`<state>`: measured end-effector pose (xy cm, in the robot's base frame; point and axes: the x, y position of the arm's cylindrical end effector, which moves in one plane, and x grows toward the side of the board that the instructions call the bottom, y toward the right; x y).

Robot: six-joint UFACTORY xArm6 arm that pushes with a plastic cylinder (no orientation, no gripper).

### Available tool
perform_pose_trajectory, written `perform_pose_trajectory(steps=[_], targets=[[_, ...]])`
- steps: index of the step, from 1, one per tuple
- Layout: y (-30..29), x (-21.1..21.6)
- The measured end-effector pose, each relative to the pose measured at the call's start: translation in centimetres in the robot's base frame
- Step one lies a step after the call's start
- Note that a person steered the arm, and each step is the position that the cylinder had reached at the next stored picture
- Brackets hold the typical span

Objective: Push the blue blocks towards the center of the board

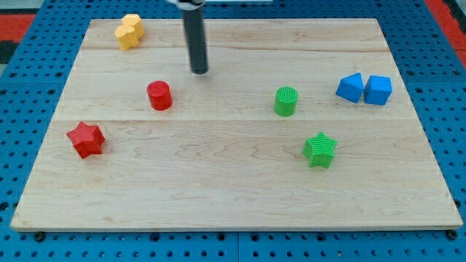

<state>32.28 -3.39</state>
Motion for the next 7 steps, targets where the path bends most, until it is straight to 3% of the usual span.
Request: perform_pose_trajectory(steps=[1, 2, 3, 5, 6, 7], targets=[[9.5, -0.1], [14.1, -1.0], [24.0, -1.5], [33.7, 2.6], [32.0, 5.9], [30.4, 6.5]])
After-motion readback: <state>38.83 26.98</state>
